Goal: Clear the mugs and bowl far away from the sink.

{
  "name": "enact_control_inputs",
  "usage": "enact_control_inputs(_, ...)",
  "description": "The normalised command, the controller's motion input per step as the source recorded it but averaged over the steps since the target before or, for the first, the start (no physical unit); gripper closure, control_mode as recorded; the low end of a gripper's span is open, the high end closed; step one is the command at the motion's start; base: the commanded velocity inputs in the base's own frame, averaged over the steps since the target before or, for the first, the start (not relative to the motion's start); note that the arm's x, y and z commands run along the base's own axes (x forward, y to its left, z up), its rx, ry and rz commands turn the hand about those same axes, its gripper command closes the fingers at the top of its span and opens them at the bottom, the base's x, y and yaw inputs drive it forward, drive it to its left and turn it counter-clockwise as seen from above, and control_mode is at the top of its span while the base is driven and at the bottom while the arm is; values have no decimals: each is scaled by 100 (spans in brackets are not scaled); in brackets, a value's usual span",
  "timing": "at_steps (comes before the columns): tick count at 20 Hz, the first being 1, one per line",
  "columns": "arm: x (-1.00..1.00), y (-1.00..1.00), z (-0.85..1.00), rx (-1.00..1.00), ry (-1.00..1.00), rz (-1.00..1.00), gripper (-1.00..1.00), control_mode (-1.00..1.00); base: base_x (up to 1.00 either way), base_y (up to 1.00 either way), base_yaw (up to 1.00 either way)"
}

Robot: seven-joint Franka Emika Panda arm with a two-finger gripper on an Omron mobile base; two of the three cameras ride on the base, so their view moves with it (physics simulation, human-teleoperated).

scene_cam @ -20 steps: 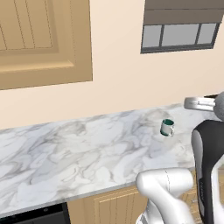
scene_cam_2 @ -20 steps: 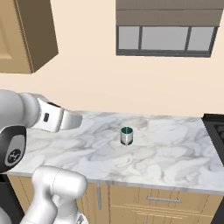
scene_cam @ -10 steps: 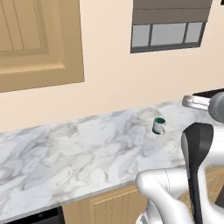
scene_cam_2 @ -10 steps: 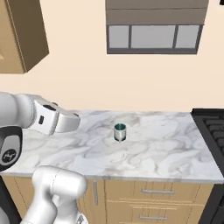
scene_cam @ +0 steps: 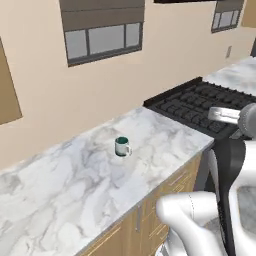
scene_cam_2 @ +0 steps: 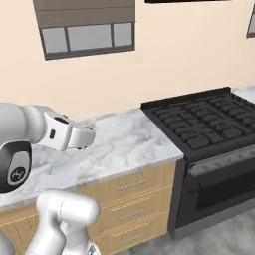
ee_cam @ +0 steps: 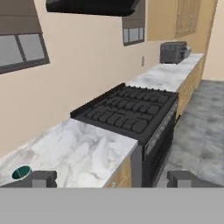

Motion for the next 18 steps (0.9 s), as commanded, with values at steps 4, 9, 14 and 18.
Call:
enact_control_inputs(4,0,0,0,0,0,0,-100,100,0,0,-98)
enact_control_inputs(9,0,0,0,0,0,0,-100,100,0,0,-100)
enact_control_inputs(14,0,0,0,0,0,0,-100,100,0,0,-100)
enact_control_inputs(18,0,0,0,0,0,0,-100,100,0,0,-100)
